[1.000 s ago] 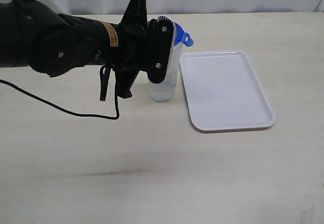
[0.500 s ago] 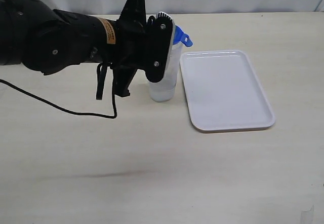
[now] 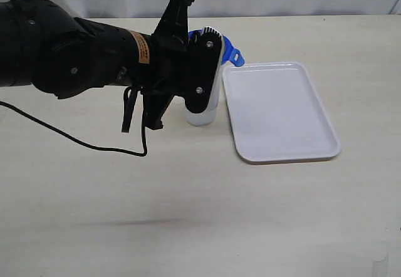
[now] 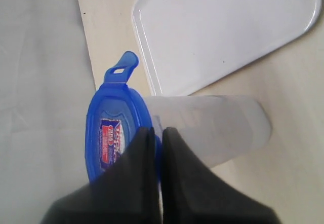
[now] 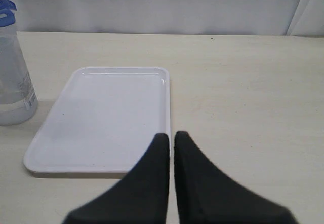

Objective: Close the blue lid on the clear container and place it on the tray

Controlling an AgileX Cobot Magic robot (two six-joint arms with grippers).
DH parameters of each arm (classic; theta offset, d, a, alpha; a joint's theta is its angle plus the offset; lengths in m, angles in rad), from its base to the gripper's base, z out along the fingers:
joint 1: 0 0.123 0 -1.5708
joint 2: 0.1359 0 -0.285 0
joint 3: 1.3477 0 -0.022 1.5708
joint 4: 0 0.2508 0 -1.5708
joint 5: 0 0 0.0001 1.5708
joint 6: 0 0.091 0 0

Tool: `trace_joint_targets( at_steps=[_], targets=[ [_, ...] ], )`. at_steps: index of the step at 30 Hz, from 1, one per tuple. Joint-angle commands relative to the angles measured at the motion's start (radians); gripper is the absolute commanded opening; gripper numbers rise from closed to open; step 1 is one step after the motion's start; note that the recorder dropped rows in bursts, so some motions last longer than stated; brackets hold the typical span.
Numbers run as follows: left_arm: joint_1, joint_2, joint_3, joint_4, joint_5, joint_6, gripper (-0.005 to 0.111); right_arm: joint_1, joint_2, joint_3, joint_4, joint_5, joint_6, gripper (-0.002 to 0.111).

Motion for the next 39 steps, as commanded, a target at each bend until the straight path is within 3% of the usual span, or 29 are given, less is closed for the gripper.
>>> trace_joint_targets(
  at_steps=[1,39],
  targets=[
    [0.004,-0.005,-0.008,-0.002,0.003,-0.012,0.0,-0.006,-0.004,0.002,0.001,-0.003,-0.006,0.004],
    [0.009,0.009,-0.008,-0.011,-0.023,-0.038,0.0,-0.006,-0.004,0.002,0.001,-0.003,-0.006,0.004]
  ],
)
